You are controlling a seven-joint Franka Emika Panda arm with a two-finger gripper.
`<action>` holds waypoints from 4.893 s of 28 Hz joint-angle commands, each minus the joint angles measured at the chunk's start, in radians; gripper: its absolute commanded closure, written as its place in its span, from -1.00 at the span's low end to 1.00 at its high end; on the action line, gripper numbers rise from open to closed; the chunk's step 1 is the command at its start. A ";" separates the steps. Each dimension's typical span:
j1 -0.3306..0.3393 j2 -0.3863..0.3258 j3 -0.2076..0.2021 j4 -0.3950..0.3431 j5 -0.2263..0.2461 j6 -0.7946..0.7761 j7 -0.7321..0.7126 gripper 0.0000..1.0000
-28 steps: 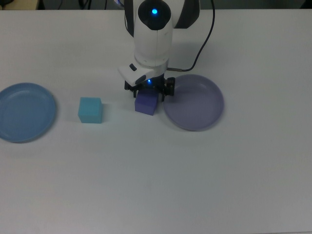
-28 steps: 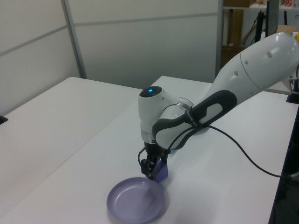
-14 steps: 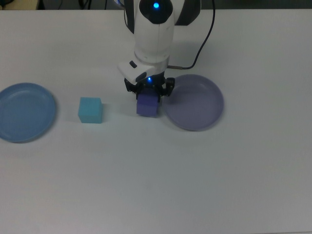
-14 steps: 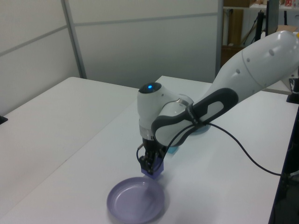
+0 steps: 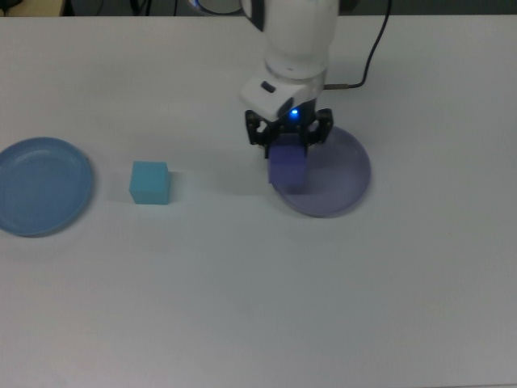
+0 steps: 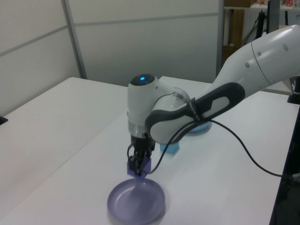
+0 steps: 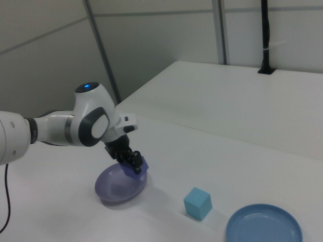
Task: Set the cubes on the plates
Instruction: 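Move the purple cube over the lavender plate and release it, then move the gripper over the light-blue cube and lower onto it, then close the gripper on the light-blue cube and lift it, then carry the light-blue cube onto the light-blue plate and release it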
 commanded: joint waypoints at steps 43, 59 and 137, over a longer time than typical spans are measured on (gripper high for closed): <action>-0.104 -0.001 -0.179 0.118 0.007 -0.165 -0.277 -1.00; -0.159 0.131 -0.203 0.103 0.034 -0.017 -0.412 -1.00; -0.348 0.056 -0.369 0.263 0.291 -0.109 -0.705 -1.00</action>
